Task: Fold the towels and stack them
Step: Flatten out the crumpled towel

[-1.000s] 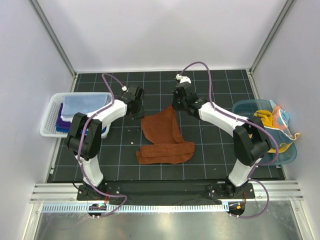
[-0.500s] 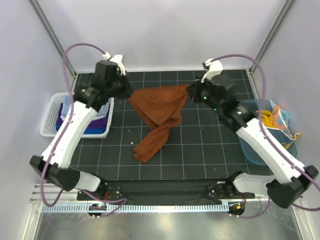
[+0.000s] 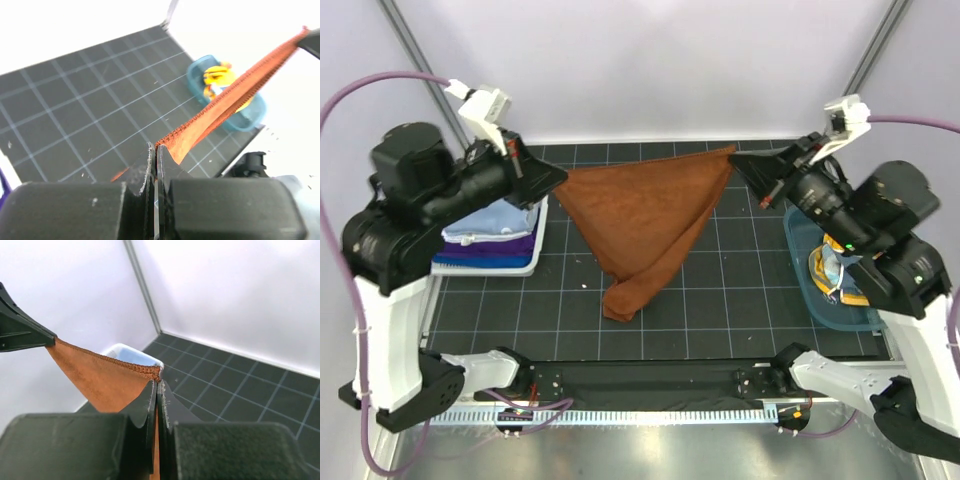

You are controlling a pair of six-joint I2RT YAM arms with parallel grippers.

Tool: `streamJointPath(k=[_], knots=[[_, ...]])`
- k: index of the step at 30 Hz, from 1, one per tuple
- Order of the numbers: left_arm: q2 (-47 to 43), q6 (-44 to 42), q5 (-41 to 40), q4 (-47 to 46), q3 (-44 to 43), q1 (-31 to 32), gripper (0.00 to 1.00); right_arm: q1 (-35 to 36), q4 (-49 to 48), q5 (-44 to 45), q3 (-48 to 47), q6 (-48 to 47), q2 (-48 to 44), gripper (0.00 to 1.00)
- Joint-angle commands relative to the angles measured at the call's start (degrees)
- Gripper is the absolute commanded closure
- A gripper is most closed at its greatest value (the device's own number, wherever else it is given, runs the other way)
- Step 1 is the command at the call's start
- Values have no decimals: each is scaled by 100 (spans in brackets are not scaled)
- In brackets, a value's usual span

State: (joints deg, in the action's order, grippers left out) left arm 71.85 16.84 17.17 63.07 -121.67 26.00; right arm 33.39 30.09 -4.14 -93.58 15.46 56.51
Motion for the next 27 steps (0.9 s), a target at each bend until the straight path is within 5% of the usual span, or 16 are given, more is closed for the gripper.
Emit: streamJointPath(k=[1, 11, 27], knots=[[-251, -155, 682, 30, -392, 10, 100, 28, 164, -578, -519, -61, -96, 99], [-233, 187, 806, -268, -1139, 19, 100, 28, 454, -913, -1470, 80, -9, 99], [-286, 434, 1016, -611, -1052, 19, 100, 28, 516, -860, -1294, 53, -211, 99]])
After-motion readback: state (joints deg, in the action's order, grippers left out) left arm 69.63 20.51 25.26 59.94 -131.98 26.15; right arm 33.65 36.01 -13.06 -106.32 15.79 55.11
